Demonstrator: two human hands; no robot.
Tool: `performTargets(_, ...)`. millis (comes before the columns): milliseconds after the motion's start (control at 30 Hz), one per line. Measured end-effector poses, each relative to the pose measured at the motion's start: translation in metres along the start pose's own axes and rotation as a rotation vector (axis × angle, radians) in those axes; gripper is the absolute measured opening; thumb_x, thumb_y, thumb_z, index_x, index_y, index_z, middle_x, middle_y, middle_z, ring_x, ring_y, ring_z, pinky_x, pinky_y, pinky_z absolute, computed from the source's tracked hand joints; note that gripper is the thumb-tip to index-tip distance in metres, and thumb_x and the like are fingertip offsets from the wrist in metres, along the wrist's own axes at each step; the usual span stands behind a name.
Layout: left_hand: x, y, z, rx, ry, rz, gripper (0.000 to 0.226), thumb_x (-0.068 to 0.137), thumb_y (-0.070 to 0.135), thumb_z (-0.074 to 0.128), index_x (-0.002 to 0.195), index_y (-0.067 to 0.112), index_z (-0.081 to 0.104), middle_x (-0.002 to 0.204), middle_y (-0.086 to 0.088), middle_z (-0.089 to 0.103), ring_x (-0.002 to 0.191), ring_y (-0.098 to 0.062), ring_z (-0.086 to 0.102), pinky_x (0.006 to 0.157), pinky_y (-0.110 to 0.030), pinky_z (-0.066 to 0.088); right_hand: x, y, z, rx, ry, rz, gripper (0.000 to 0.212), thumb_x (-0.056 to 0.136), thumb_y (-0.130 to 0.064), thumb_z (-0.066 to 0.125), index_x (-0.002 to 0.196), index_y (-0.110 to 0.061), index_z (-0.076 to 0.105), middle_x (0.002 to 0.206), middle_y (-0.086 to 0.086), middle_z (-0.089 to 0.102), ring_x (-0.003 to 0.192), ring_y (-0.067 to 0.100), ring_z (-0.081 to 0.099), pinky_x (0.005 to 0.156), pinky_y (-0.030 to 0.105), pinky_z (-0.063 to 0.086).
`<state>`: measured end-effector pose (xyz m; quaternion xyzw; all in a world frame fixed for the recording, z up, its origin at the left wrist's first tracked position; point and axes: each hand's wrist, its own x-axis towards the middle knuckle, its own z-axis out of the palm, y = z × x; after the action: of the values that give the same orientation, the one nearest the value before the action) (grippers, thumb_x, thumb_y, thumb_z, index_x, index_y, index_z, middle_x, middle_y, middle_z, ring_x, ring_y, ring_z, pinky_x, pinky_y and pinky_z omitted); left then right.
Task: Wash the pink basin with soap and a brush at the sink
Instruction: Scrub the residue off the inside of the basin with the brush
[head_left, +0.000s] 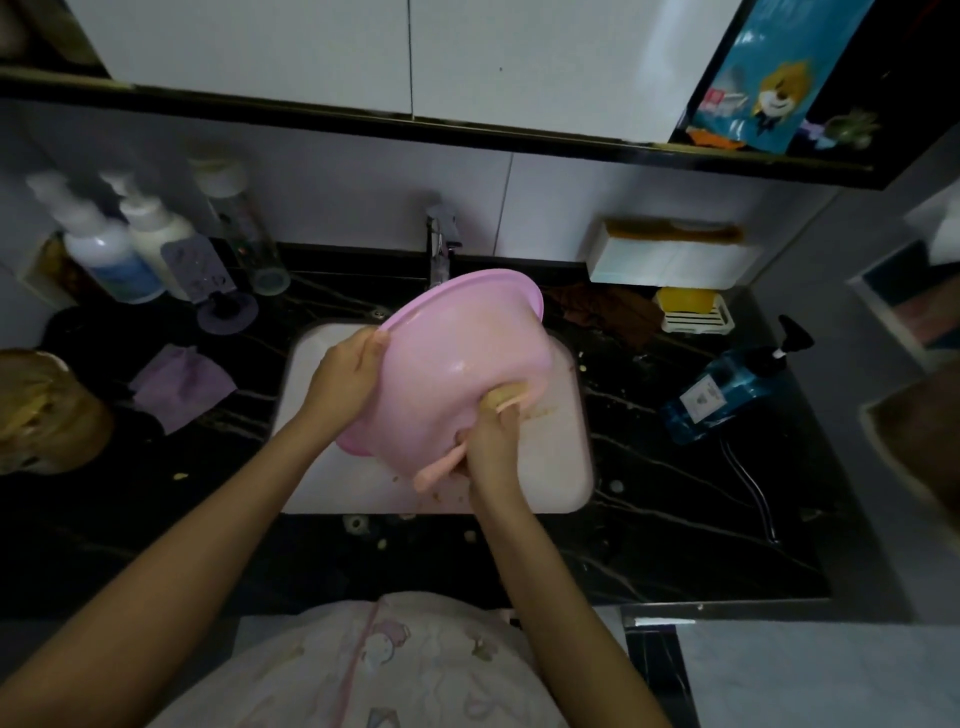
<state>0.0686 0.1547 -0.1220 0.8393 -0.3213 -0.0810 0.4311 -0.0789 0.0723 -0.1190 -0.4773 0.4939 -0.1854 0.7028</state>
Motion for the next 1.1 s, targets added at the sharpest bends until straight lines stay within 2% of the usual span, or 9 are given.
performTargets(67,0.000,-0.001,-0.001,0.012,0.006,0.005,0.055,0.088,0.054,0.023,0.089,0.011,0.056,0.093,-0.014,0.064,0.090,-0.033,0.057,0.082,-0.043,0.045,0.016,-0.001,-0.009,-0.131,0.049,-0.152,0.053,0.099,-0.032,0.030,0.148,-0.022,0.012,0.108,0.011,0.055,0.089,0.023,0.055,0.084,0.039,0.048)
performTargets(233,0.002,0.001,-0.004,0.032,0.008,0.012,0.049,0.087,0.055,0.021,0.083,0.016,0.051,0.089,-0.013,0.062,0.087,-0.033,0.056,0.081,-0.044,0.045,0.001,0.045,0.000,-0.325,-0.245,0.352,0.045,0.098,-0.022,0.032,0.136,0.001,0.041,0.125,0.025,0.055,0.081,0.026,0.061,0.060,0.030,0.056)
performTargets(333,0.001,0.000,-0.004,0.056,-0.001,0.015,0.055,0.088,0.054,0.019,0.090,0.013,0.055,0.094,-0.016,0.064,0.089,-0.033,0.057,0.079,-0.040,0.044,0.022,0.026,0.001,-0.172,-0.050,0.142,0.048,0.101,-0.025,0.030,0.144,-0.004,0.026,0.125,0.015,0.053,0.109,0.025,0.054,0.096,0.043,0.048)
performTargets(433,-0.003,0.003,-0.001,0.075,0.005,0.022,0.056,0.090,0.051,0.021,0.096,0.010,0.058,0.097,-0.015,0.065,0.091,-0.033,0.058,0.080,-0.040,0.045,0.048,0.011,-0.015,-0.253,0.047,0.043,0.052,0.099,-0.016,0.035,0.148,-0.007,0.017,0.126,0.018,0.050,0.105,0.028,0.055,0.091,0.036,0.050)
performTargets(533,-0.006,0.004,0.001,0.060,-0.006,0.018,0.054,0.090,0.051,0.021,0.095,0.011,0.058,0.093,-0.012,0.065,0.088,-0.031,0.058,0.079,-0.040,0.046,0.025,0.019,-0.012,-0.242,-0.155,0.366,0.026,0.098,-0.006,0.028,0.117,-0.008,0.046,0.086,0.011,0.056,0.063,0.019,0.052,0.041,0.017,0.048)
performTargets(667,-0.005,0.001,-0.003,0.049,0.000,-0.002,0.054,0.088,0.054,0.020,0.090,0.014,0.056,0.092,-0.014,0.065,0.089,-0.033,0.058,0.082,-0.043,0.046,-0.002,0.000,-0.024,-0.067,-0.266,0.511,0.033,0.088,0.007,0.022,0.069,-0.014,0.040,0.039,-0.002,0.038,0.029,0.006,0.037,0.028,0.013,0.032)
performTargets(800,-0.008,0.005,-0.001,0.038,-0.038,0.007,0.059,0.089,0.055,0.021,0.097,0.011,0.059,0.093,-0.011,0.066,0.089,-0.031,0.059,0.080,-0.042,0.047,-0.001,-0.034,-0.033,-0.073,-0.140,0.238,0.023,0.099,-0.021,0.026,0.103,-0.013,0.048,0.060,0.000,0.040,0.039,0.007,0.042,0.050,0.025,0.051)
performTargets(933,-0.014,0.011,0.004,0.050,-0.039,-0.005,0.049,0.092,0.047,0.024,0.094,0.012,0.057,0.089,-0.011,0.065,0.084,-0.031,0.058,0.075,-0.040,0.046,-0.020,-0.008,-0.019,-0.371,-0.049,-0.035,0.059,0.096,-0.030,0.034,0.148,-0.008,0.016,0.106,0.017,0.053,0.091,0.028,0.055,0.085,0.038,0.044)
performTargets(1100,-0.003,0.003,-0.005,0.034,-0.028,-0.025,0.061,0.087,0.058,0.020,0.098,0.012,0.059,0.100,-0.012,0.066,0.094,-0.031,0.058,0.085,-0.042,0.046,-0.056,0.008,-0.014,-0.411,-0.368,0.064,0.033,0.092,-0.016,0.033,0.122,-0.010,0.046,0.091,0.017,0.057,0.074,0.021,0.050,0.061,0.028,0.042)
